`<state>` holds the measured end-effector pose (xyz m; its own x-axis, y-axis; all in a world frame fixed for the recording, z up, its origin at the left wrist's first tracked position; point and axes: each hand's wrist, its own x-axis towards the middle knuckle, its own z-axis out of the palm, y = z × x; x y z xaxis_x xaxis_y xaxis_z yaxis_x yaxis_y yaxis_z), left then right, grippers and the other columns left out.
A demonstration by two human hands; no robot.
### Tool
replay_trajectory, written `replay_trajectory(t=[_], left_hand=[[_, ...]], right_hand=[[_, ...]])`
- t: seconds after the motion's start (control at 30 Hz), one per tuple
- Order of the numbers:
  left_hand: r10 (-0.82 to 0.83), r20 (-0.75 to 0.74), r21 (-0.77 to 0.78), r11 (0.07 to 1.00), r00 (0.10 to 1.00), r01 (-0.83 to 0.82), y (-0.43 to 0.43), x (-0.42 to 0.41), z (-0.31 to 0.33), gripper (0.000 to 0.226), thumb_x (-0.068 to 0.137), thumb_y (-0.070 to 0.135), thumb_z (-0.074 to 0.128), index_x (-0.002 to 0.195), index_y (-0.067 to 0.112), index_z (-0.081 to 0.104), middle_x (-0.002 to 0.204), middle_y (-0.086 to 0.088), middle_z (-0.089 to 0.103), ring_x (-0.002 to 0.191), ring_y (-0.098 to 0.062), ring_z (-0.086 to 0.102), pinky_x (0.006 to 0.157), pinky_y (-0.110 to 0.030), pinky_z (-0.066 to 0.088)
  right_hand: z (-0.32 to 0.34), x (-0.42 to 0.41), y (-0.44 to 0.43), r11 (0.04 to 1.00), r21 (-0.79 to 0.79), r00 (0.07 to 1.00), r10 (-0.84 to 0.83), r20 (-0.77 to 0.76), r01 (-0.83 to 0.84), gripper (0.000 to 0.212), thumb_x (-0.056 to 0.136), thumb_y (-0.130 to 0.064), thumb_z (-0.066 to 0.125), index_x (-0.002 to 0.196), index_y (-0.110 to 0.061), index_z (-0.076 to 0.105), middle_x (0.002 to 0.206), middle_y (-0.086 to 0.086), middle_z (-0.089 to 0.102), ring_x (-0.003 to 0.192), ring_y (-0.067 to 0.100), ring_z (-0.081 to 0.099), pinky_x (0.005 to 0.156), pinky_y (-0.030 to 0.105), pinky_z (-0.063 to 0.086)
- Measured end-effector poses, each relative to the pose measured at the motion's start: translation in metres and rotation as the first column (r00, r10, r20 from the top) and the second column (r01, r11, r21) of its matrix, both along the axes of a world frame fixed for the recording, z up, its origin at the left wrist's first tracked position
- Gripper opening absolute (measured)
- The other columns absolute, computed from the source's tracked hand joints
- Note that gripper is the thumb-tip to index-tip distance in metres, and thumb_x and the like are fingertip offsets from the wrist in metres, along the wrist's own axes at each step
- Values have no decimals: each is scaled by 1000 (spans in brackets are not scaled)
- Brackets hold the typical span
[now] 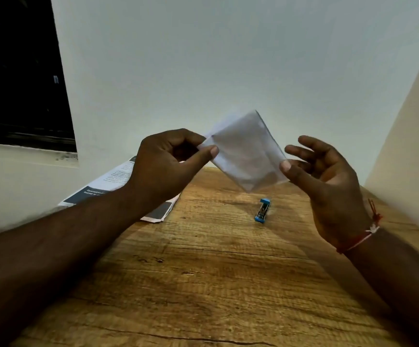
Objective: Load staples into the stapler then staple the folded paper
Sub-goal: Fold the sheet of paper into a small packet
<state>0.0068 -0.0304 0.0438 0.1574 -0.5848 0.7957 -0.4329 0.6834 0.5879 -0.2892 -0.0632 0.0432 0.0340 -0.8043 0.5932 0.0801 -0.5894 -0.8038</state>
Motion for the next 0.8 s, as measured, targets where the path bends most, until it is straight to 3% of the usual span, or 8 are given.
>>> replay_trajectory(t=[0.1,0.2,0.3,0.37,0.47,0.57,0.67,0.8], left_hand=[[105,291,-264,964,951,-25,4,0,5,12,95,14,92,99,5,85,95,-3,84,89,-9,79,89,-19,60],[144,408,-338,941,902,3,6,0,6,11,98,13,89,102,4,84,102,-4,84,95,-18,80,90,-28,60],[137,475,-312,950,869,21,5,-1,2,12,99,14,88,105,5,84,106,-3,83,99,-20,80,91,-35,61],[100,518,-260,964,850,45,4,0,1,12,101,16,86,107,6,83,108,-1,82,101,-18,79,92,-37,61],[32,543,-171,983,839,73,2,2,0,13,102,17,83,112,9,83,111,1,82,105,-18,79,94,-38,60],[3,527,-121,990,850,71,2,1,-1,11,102,17,83,111,11,83,112,2,82,105,-20,78,94,-40,60],[-9,508,-88,994,861,63,4,-2,-2,13,99,24,87,110,17,83,111,6,81,100,-16,75,91,-39,61],[-32,513,-63,995,858,75,6,-8,-4,19,99,30,87,111,16,85,109,5,81,100,-18,75,89,-40,59]], right_hand=[[2,4,10,968,-196,961,-198,-195,160,87,75,-54,91,152,-31,57,146,-12,68,135,10,65,106,42,60],[0,8,14,930,-325,909,-277,-311,172,62,90,-40,84,148,-30,63,141,-13,71,131,12,66,102,42,61],[-5,10,14,927,-306,874,-323,-364,216,45,91,-52,78,134,-38,76,128,-4,77,105,16,73,88,46,63],[-8,10,13,941,-276,888,-289,-358,196,42,93,-50,77,131,-34,80,120,1,80,96,21,76,83,49,63],[-9,13,12,959,-247,916,-221,-335,142,36,96,-39,77,131,-31,80,121,-7,83,106,20,79,88,51,65],[-9,15,13,961,-248,925,-201,-323,122,32,102,-28,73,134,-28,77,125,-21,79,114,3,75,94,36,65],[-10,15,13,949,-292,907,-223,-357,119,31,106,-25,69,136,-23,78,126,-17,79,102,-4,72,85,20,61],[-10,14,13,947,-307,907,-209,-365,94,29,105,-23,72,132,-21,80,124,-10,82,106,4,75,87,29,63]])
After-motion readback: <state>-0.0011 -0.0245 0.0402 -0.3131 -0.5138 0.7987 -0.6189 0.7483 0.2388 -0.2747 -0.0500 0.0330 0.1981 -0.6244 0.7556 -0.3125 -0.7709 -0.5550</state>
